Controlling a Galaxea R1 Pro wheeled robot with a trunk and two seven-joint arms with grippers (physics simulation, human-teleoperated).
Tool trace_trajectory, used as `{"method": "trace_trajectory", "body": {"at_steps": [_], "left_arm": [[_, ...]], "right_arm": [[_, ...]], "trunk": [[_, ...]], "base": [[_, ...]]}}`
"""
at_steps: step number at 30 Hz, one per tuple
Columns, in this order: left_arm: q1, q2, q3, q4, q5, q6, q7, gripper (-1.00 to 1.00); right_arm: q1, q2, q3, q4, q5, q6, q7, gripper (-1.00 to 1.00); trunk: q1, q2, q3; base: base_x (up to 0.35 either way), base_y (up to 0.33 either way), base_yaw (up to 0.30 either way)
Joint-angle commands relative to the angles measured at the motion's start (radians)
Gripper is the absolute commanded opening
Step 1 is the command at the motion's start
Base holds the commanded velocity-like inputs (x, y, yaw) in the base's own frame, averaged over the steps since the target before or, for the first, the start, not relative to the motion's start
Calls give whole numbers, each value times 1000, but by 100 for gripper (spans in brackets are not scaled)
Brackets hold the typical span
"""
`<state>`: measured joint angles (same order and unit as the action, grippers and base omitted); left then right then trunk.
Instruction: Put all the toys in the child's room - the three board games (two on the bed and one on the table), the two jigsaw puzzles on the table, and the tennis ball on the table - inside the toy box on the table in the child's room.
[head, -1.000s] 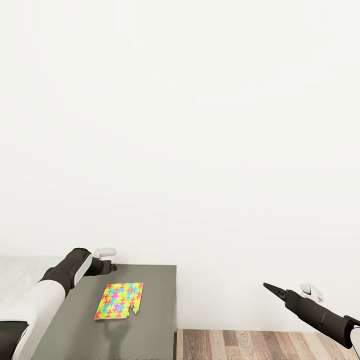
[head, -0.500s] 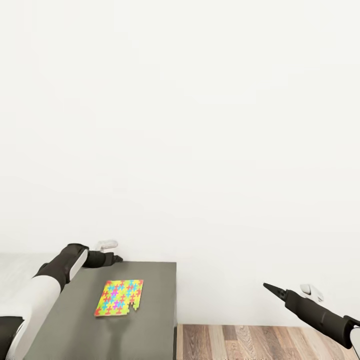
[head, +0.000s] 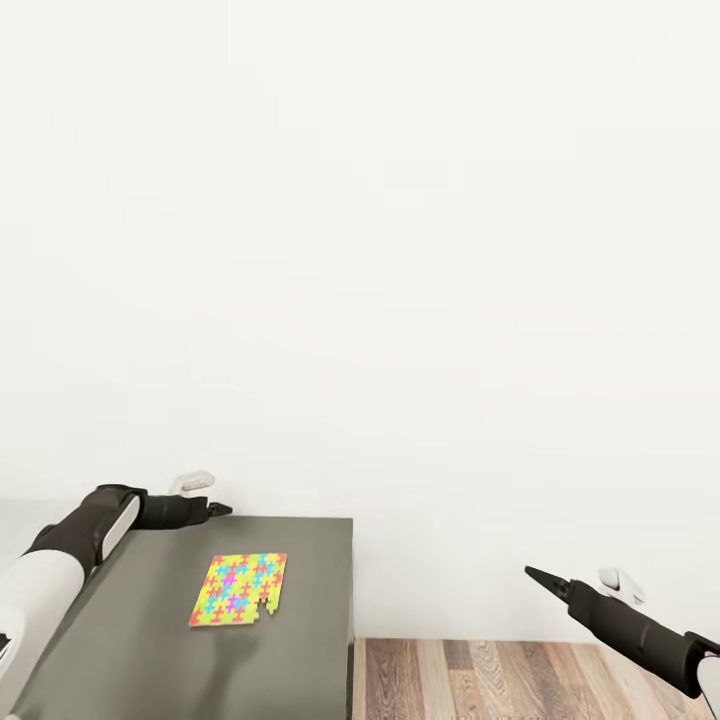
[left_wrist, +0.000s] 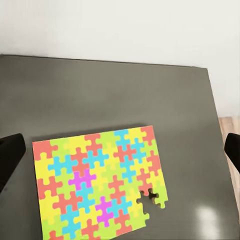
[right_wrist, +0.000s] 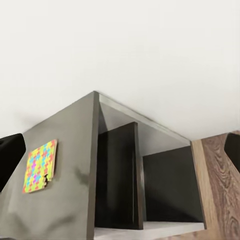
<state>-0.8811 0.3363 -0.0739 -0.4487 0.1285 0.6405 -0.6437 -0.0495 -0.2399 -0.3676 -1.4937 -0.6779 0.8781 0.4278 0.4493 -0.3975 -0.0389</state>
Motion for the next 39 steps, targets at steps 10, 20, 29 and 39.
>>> {"method": "trace_trajectory", "body": {"at_steps": [10, 20, 29, 39], "left_arm": [[-1, 4, -7, 3, 14, -37, 0, 100], [-1, -4, -13, 9, 12, -33, 12, 100], [-1, -6, -18, 11, 11, -35, 12, 100], [-1, -7, -20, 11, 10, -43, 12, 100]], "right_arm": [[-1, 1, 0, 0, 2, 5, 5, 100], [-1, 1, 1, 0, 2, 5, 6, 100], [-1, 1, 1, 0, 2, 5, 6, 100], [-1, 1, 1, 0, 1, 5, 8, 100]], "trunk": [[1, -3, -19], [1, -3, -35], [1, -3, -50], [1, -3, -67]], "base": [[0, 0, 0], [0, 0, 0], [0, 0, 0], [0, 0, 0]]}}
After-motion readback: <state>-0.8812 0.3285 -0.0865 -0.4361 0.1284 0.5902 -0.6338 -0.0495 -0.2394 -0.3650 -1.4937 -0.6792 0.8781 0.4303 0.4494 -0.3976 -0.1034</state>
